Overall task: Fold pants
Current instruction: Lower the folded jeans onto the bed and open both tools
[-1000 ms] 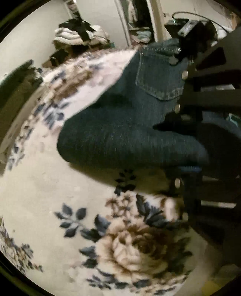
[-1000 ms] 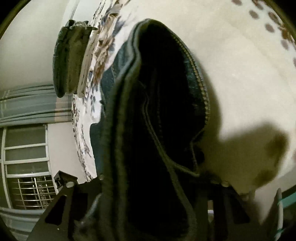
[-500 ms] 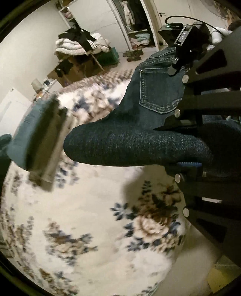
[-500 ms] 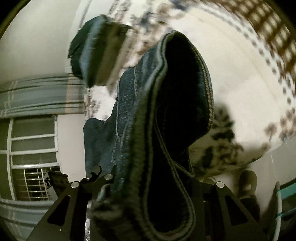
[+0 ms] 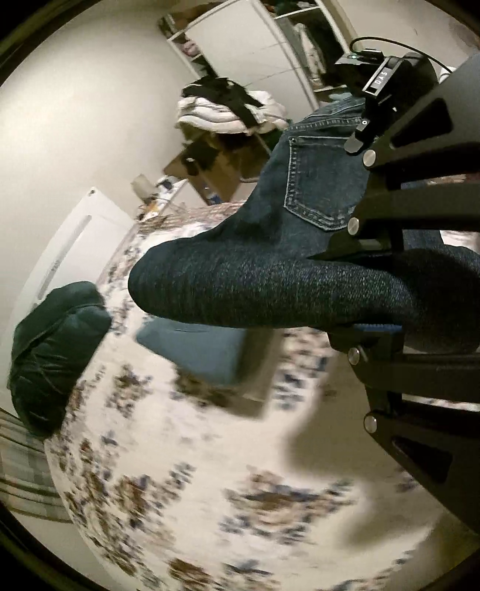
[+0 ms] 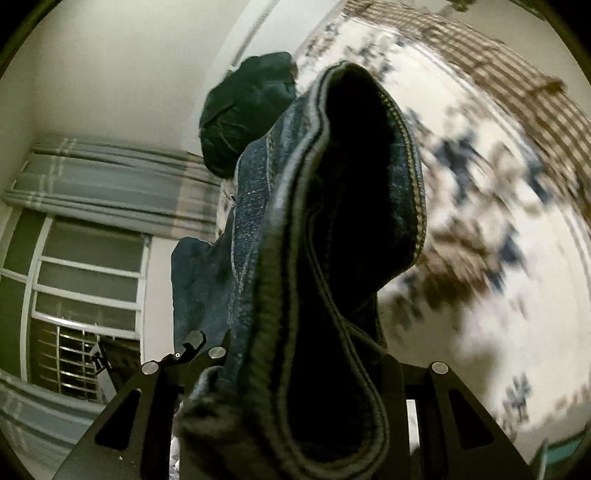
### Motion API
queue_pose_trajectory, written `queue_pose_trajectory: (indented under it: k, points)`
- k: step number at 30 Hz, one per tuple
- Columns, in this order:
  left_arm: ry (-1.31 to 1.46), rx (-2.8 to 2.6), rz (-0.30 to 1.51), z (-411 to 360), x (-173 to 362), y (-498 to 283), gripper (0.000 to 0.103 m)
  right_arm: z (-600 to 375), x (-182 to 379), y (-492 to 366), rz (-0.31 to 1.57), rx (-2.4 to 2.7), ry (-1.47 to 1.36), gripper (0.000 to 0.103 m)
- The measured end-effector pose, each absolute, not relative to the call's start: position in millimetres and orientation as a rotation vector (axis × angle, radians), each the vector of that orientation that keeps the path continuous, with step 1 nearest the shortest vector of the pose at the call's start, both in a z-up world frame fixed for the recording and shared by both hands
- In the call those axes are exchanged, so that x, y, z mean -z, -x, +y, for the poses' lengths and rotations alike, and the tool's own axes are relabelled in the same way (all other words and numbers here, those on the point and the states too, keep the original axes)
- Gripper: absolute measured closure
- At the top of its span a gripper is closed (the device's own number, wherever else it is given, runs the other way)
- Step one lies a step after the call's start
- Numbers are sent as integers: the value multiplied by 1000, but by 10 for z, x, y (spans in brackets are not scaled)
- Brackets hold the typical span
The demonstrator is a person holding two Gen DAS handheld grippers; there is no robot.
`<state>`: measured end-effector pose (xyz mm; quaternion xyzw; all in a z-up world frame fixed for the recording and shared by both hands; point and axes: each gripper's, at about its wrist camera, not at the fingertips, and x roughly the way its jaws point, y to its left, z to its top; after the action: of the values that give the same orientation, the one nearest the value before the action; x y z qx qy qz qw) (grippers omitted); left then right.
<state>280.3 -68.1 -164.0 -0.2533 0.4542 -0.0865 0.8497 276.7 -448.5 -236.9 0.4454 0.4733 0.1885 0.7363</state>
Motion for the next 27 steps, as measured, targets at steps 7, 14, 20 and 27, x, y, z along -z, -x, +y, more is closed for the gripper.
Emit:
queue_pose_trajectory:
  k: [7,14,20,27]
  points:
    - [576,183,957,-447,1917,-4276,82,-4254,2547,-4423,1034,-429,-976,66]
    - [587,178,1039,-408,2494,-5127,82,-4224,3227,-5445,1086,-401,-1000,66]
    - [624,175,1158,-292,2991,-5352,70,-4285,3657,-5556,1173,-354,-1009,50]
    - [555,134,1140,-188,2742,-5109,66,-4548,3469,-5243,1171,-252,-991,46]
